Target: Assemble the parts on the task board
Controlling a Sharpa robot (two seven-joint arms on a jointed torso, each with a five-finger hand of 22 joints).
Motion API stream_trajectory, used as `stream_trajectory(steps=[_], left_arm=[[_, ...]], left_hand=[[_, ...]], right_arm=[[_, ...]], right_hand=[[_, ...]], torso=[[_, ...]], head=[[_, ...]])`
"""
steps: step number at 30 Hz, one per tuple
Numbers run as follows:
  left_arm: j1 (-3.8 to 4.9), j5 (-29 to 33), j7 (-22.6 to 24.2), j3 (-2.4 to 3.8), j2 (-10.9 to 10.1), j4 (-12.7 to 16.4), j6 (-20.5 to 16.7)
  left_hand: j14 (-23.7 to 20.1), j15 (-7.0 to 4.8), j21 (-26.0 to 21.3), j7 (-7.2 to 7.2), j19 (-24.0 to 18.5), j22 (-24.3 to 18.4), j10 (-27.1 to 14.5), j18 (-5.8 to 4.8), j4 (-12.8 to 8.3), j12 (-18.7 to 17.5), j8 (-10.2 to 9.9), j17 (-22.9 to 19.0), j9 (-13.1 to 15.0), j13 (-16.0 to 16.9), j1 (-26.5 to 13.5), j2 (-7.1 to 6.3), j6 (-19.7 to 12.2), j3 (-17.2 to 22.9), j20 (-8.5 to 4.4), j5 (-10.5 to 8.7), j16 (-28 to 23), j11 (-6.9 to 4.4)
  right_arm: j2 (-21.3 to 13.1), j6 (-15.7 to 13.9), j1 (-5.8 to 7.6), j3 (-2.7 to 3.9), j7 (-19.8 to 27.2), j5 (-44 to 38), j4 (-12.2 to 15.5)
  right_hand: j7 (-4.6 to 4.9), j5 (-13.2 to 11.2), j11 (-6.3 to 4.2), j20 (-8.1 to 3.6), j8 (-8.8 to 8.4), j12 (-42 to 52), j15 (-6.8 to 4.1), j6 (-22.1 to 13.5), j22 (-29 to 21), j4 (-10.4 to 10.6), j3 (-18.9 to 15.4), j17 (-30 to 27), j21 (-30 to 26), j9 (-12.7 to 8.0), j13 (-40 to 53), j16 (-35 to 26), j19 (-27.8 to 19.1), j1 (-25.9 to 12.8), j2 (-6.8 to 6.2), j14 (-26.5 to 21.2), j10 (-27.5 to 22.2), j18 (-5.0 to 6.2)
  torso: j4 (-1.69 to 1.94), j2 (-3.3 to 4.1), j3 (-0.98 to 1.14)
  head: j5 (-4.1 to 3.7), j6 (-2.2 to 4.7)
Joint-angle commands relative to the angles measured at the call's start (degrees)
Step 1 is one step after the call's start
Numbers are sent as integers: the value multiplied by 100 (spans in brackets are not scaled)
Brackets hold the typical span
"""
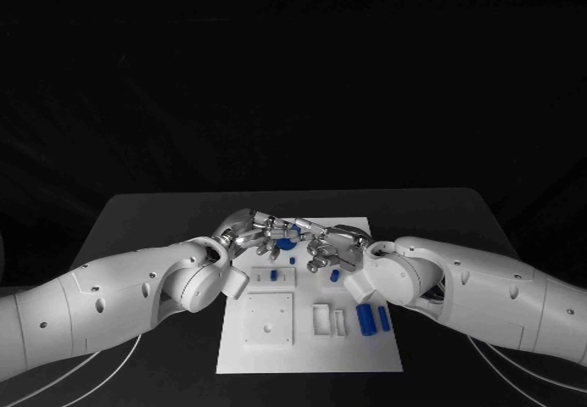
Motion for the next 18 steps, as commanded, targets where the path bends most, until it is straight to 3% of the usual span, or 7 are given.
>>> stream_trajectory(steps=[1,7,18], left_arm=[[0,427,226,6,-11,13,43],[-3,567,281,6,-36,-7,31],[-8,625,311,6,-31,16,177]], left_hand=[[25,11,11,-119,24,111,39,18,-8,-25,39,1,259,9,-38,34,229,23,8,13,-37,11],[18,13,8,-116,22,111,36,23,-5,-22,38,-6,256,11,-40,37,217,28,12,-13,-40,15],[3,18,5,-112,13,112,21,23,-4,-20,38,-13,248,15,-31,41,205,29,16,-33,-47,21]], right_arm=[[-12,537,-36,-1,326,514,0],[-32,800,-68,-1,461,722,17],[-12,789,-83,0,579,803,15]], right_hand=[[-38,-85,-62,-32,-20,25,-41,175,80,-58,128,49,3,-1,-15,64,66,31,106,49,44,72],[-100,-162,-112,-78,-16,20,-83,399,103,-155,382,138,58,-8,-20,152,102,61,171,105,137,41],[-107,-201,-126,-98,-22,-4,-98,430,101,-283,775,213,148,-22,30,176,77,31,179,143,171,21]], torso=[[2,3,2],[2,1,2],[1,4,2]], head=[[1,24],[-3,27],[-10,42]])
